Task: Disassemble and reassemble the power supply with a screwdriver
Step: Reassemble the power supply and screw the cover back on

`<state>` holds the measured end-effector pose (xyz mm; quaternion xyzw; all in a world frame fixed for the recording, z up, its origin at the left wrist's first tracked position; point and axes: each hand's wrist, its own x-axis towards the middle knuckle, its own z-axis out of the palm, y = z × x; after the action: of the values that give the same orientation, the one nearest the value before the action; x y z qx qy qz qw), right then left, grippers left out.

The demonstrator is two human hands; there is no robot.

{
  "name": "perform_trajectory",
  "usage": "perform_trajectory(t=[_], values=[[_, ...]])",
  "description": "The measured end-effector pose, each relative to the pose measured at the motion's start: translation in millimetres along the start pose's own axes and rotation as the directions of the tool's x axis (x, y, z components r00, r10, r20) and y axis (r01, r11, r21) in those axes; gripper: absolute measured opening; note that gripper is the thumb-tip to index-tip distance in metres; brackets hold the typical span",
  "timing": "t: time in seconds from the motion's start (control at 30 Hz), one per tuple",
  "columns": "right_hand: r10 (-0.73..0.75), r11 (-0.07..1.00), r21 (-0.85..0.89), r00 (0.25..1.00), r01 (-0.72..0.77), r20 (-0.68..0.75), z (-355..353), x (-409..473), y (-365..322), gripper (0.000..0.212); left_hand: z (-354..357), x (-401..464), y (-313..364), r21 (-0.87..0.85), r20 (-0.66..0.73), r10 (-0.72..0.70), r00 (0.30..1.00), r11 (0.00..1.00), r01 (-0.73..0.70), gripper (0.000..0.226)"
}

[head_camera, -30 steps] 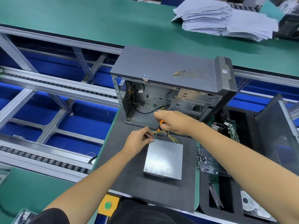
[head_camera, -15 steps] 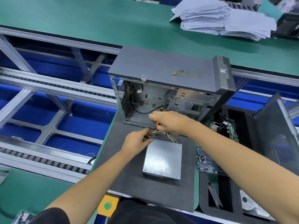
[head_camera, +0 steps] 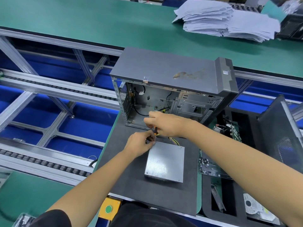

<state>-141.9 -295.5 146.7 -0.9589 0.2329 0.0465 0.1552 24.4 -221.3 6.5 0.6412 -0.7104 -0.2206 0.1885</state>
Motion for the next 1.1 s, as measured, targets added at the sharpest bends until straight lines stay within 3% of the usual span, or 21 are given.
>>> perform_trajectory(t=[0.1,0.2,0.3,0.43,0.6,0.67,0.77,0.87,0.97,1.03,1.1], values=[[-0.026,0.997,-0.07,0.999,0.028,0.022,-3,2,-3,0.019,0,0,2,-0.01,0.005,-0.024,1.0,1.0,0.024,0.025],[0.056,0.982,-0.183,0.998,-0.052,0.013,0,6,-2,0.022,-1,-1,1,-0.023,0.007,-0.043,0.999,0.999,0.043,0.026],[0.113,0.988,-0.104,0.994,-0.112,-0.001,-1,6,1,0.018,2,0,2,-0.047,-0.003,-0.058,0.998,0.997,0.058,0.028],[0.003,0.999,-0.034,0.999,-0.002,0.047,-6,3,2,0.027,4,-3,7,-0.048,-0.021,-0.089,0.996,0.995,0.088,0.025],[0.051,0.964,-0.263,0.998,-0.044,0.023,-4,2,-2,0.018,6,-5,11,-0.138,-0.025,-0.166,0.986,0.977,0.161,0.023],[0.091,0.971,-0.226,0.995,-0.082,0.027,-4,2,-6,0.018,8,-5,13,-0.137,-0.055,-0.213,0.976,0.969,0.204,0.022],[-0.007,0.991,-0.134,0.998,0.015,0.059,-11,3,-9,0.03,8,-6,17,-0.119,-0.094,-0.223,0.97,0.97,0.212,0.024],[-0.072,0.958,-0.27,0.992,0.097,0.101,-16,5,-8,0.022,6,-6,16,-0.104,-0.07,-0.2,0.977,0.976,0.192,0.017],[0.019,0.909,-0.416,0.998,0.007,0.059,-11,4,-7,0.018,6,-9,15,-0.134,-0.035,-0.228,0.973,0.966,0.222,0.015],[0.057,0.923,-0.382,0.997,-0.035,0.046,-8,3,-8,0.024,8,-11,13,-0.15,-0.06,-0.249,0.967,0.96,0.238,0.016],[-0.012,0.952,-0.305,0.997,0.033,0.07,-10,2,-9,0.032,9,-12,14,-0.122,-0.082,-0.248,0.965,0.964,0.238,0.014]])
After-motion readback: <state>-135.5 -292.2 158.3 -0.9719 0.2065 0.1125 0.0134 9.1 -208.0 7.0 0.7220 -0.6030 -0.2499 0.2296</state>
